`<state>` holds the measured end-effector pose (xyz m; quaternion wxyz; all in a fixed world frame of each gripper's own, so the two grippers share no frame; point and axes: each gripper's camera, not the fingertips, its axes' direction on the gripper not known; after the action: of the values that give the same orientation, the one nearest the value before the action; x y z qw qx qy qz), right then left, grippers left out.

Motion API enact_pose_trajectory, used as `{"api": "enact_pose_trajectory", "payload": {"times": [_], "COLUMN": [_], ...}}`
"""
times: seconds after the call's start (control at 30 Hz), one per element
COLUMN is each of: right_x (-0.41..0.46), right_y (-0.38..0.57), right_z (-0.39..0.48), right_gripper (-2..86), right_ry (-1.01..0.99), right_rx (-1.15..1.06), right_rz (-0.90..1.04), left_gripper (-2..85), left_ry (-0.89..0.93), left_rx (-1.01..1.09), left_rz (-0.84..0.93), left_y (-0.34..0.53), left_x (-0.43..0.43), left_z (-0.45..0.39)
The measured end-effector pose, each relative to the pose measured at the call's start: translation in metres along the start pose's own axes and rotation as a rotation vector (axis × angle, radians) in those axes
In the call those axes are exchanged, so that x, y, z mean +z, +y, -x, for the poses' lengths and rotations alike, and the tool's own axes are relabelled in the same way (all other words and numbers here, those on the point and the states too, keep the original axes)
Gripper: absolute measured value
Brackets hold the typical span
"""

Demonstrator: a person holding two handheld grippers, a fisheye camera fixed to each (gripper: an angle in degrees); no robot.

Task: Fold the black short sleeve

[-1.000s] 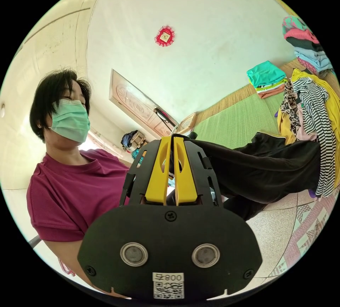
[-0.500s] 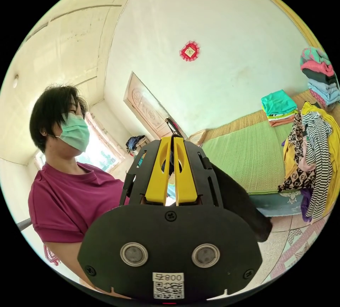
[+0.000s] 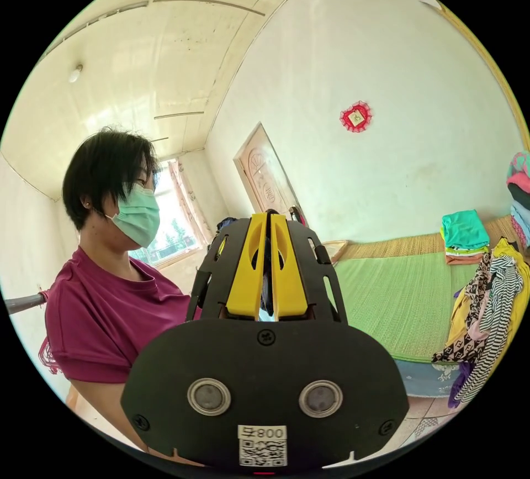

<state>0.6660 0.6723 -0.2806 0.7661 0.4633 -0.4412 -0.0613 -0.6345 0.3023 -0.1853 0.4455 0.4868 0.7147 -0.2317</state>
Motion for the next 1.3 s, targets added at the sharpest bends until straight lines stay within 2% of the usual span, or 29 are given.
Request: {"api": "enact_pose_trajectory", "payload": {"times": [0.37,0.8,0.93,1.13,1.3], "right_x": [0.012,0.072,0.110,0.207,0.343], "right_y": [-0.010,-0.016,-0.027,-0.065,-0.107], "right_z": [0.034,0.033,0.009,-0.074,-0.234], "right_gripper": [0.7,0.7,0.6,0.8,1.6], "right_ry": [-0.009,0.048,0.072,0.219,0.402], "right_rx": [-0.103,-0.181,-0.168,-0.145,0.008], "right_rz": [-0.040,-0.031,-0.002,0.091,0.276], "left_gripper": [0.8,1.0,1.0,1.4,2.8], "left_ry": [-0.014,-0.074,-0.127,-0.353,-0.515], "left_rx": [0.273,0.298,0.286,0.193,-0.040], "left_rz": [-0.064,-0.077,-0.055,0.021,0.138], "left_y": [-0.061,-0.103,-0.127,-0.175,-0.208], "left_x": [-0.058,-0.069,-0.056,-0.009,0.051], "left_z": [-0.109,-0.097,-0.059,0.055,0.213]}}
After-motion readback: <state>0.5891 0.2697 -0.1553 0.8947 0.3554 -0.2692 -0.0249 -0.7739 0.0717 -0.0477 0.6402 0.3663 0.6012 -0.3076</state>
